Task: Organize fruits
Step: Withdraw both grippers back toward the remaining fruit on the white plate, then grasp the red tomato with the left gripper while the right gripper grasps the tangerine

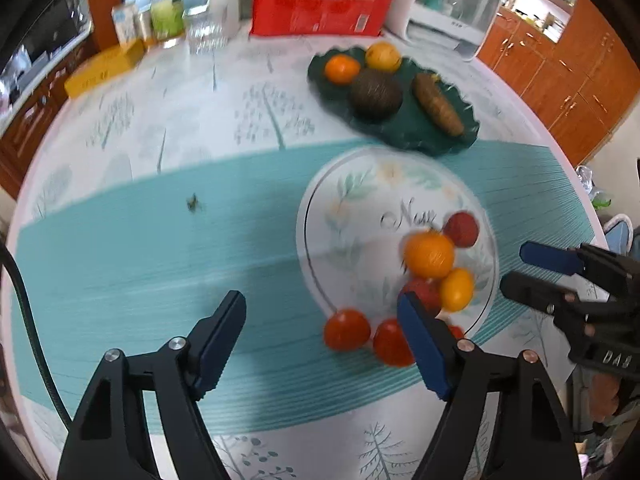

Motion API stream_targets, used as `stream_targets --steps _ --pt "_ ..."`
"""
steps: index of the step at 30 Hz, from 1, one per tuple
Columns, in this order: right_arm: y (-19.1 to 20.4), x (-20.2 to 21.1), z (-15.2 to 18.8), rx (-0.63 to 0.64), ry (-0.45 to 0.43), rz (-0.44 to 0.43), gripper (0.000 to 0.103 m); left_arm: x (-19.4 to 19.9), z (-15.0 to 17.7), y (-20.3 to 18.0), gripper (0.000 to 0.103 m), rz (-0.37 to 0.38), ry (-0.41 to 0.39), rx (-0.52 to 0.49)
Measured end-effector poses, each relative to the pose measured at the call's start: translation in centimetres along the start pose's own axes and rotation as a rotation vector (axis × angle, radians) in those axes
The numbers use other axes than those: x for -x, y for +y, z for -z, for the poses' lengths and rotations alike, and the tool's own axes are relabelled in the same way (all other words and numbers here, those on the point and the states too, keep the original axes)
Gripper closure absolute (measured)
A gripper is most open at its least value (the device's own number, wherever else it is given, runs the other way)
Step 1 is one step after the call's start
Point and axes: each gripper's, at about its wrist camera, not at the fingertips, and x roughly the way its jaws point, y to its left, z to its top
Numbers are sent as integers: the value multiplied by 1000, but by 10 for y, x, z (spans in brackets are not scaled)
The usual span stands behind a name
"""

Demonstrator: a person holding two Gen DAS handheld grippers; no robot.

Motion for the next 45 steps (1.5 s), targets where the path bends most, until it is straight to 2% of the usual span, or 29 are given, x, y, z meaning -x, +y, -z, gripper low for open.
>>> stream_targets --steps 10,22,27,30,35,38,40,45 --pt "15 -26 8 50 29 -11 49 -18 10 9 41 38 45 38" --pt "9 -39 6 32 35 -30 58 -26 9 1 54 114 80 26" --pt "7 -39 6 39 40 -45 64 -36 7 6 67 170 116 49" --pt "9 -37 6 68 36 -36 67 -36 7 5 69 173 110 39" --pt "13 -39 6 100 35 -24 67 -37 5 5 69 168 108 23" --pt "14 -40 5 102 35 -26 67 -38 3 1 69 152 109 5" --pt "14 -42 5 108 37 -32 67 -39 3 -3 74 136 110 -13" --pt "16 -43 6 136 40 -27 67 -36 6 -5 75 113 108 -18"
